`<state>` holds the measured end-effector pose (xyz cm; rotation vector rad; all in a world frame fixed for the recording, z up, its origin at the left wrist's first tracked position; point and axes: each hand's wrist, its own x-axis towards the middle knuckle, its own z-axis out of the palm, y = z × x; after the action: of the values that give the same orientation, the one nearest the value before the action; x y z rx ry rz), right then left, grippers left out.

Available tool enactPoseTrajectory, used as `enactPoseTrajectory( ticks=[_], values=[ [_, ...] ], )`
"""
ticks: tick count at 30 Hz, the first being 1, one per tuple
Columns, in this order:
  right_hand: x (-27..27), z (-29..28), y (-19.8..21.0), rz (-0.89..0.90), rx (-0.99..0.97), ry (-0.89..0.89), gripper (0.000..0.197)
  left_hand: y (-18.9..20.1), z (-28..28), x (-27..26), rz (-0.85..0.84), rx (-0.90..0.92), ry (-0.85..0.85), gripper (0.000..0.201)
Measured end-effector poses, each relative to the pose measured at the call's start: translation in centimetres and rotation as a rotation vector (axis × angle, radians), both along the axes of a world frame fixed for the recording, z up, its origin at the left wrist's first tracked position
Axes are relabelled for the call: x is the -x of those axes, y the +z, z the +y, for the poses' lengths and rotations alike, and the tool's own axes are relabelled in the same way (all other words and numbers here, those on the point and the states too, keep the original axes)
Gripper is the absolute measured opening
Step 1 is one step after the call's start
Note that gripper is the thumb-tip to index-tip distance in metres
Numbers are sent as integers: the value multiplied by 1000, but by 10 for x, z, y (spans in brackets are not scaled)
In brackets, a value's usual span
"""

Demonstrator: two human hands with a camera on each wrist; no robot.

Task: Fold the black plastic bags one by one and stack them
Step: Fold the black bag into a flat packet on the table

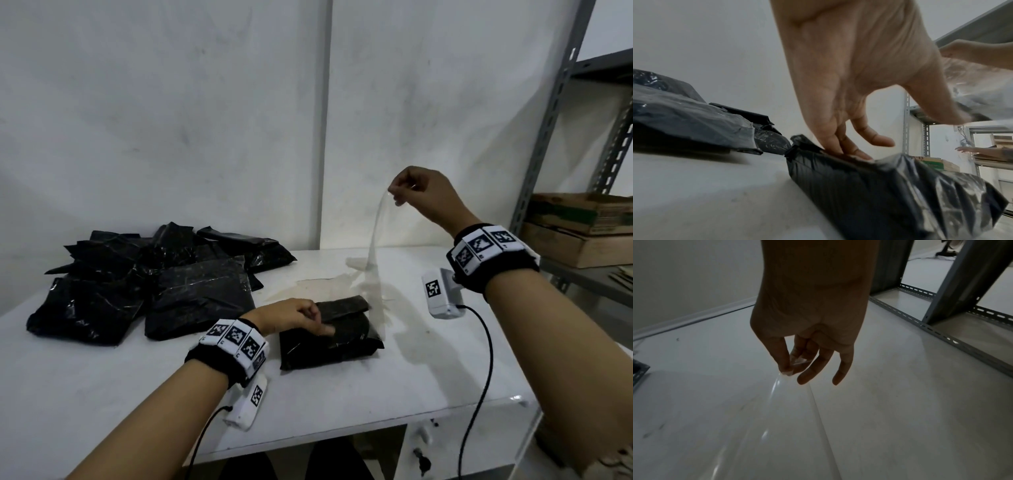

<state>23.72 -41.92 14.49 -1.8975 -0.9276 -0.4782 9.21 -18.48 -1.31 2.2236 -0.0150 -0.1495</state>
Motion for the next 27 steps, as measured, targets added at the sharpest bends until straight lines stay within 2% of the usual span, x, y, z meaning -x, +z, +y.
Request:
enactPoseTrajectory(
  ticks=[2, 5, 9, 13, 19, 22, 25, 26, 27],
  values=[
    [-2, 1, -1, 4, 13, -9, 4, 0, -2, -1, -57, 88, 67, 23],
    [-1, 5, 1, -3, 43, -15, 4, -2, 0, -4, -144, -12, 60, 12],
    [0, 11, 2, 2, 65, -13, 3, -4, 3, -5, -178, -152, 13, 18],
    [4, 20, -1, 8, 81, -2, 3, -4, 3, -8, -211, -245, 36, 20],
    [10, 31, -2, 25, 79, 10, 4, -5, 0, -12, -264, -264, 91, 10],
    [12, 35, -1, 31, 80, 10, 3, -7, 1, -13, -290, -234, 116, 6],
    [14, 39, 0, 32, 77, 15, 3, -6, -1, -16, -399, -204, 188, 11],
    [14, 40, 1, 30, 75, 15, 3, -3, -4, -16, -432, -104, 231, 16],
    [15, 41, 1, 29, 73, 15, 3, 1, -8, -15, -436, 87, 271, 21]
  ],
)
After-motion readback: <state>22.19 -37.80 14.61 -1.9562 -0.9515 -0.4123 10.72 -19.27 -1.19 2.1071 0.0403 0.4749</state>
